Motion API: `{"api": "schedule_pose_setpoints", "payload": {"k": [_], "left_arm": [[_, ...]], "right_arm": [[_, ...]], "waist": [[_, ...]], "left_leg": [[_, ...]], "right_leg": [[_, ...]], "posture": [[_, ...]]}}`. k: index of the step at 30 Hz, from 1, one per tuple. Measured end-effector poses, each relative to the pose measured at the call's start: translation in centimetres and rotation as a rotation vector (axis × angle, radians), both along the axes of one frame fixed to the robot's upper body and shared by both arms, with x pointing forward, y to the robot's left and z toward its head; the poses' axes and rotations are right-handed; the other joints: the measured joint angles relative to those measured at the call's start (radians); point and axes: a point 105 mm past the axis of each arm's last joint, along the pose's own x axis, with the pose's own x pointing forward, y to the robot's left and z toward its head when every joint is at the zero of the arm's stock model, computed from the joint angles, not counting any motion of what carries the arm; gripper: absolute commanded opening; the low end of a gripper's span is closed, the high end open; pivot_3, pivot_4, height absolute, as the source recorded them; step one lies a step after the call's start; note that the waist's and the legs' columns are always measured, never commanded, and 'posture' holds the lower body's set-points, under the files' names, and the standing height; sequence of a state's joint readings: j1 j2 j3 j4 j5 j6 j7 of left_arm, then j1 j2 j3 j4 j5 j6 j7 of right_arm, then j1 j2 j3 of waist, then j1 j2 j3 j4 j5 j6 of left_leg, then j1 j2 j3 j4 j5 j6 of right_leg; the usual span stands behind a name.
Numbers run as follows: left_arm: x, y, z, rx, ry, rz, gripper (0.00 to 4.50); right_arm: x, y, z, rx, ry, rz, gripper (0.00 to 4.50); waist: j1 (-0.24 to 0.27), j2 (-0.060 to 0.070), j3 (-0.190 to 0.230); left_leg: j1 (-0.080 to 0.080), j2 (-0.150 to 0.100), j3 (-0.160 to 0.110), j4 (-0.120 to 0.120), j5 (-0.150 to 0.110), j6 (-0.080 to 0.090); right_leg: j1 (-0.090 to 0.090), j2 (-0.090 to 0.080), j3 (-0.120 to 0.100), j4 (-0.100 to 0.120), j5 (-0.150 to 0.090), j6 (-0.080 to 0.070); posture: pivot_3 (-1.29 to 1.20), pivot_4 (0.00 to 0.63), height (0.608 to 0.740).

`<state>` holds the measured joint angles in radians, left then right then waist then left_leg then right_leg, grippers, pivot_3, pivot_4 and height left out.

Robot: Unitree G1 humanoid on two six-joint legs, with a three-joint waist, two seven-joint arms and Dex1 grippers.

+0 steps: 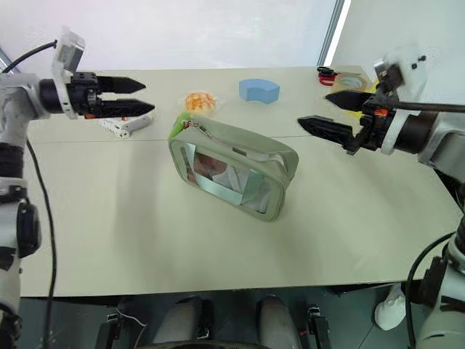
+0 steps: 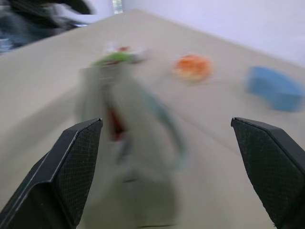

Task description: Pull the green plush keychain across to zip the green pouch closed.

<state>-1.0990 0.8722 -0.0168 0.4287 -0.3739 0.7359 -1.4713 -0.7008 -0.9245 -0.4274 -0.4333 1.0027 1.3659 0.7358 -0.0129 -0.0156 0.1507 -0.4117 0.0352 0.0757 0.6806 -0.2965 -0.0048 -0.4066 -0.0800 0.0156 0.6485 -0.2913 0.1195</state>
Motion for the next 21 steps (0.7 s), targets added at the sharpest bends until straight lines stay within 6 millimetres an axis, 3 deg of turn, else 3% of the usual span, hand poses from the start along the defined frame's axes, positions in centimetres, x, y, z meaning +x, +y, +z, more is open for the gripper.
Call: {"api": "schedule_pose_setpoints", "payload": {"k": [6,21], "left_arm": [[-3.2,-0.3,-1.6,0.1,0.034,-0.087,4.47],[-3.3,-2.1,-2.1,0.092,0.005,-0.088,4.47]], "right_arm": [[-3.0,2.5,-1.1,-0.097,0.033,0.14,4.5],[-2.4,2.2,-1.3,-0.152,0.017,0.089,4.5]], "waist": [[0.005,-0.001,0.0],[0.001,-0.002,0.001]], "left_leg": [[0.0,0.0,-0.001,0.001,0.0,0.001],[-0.002,0.0,-0.001,0.001,-0.001,0.002]], "right_leg": [[-0.001,-0.001,0.001,-0.001,0.0,0.0],[-0.003,0.0,0.002,-0.001,0.0,0.0]], "posture": [[0.0,0.15,0.74],[0.0,0.15,0.74]]}}
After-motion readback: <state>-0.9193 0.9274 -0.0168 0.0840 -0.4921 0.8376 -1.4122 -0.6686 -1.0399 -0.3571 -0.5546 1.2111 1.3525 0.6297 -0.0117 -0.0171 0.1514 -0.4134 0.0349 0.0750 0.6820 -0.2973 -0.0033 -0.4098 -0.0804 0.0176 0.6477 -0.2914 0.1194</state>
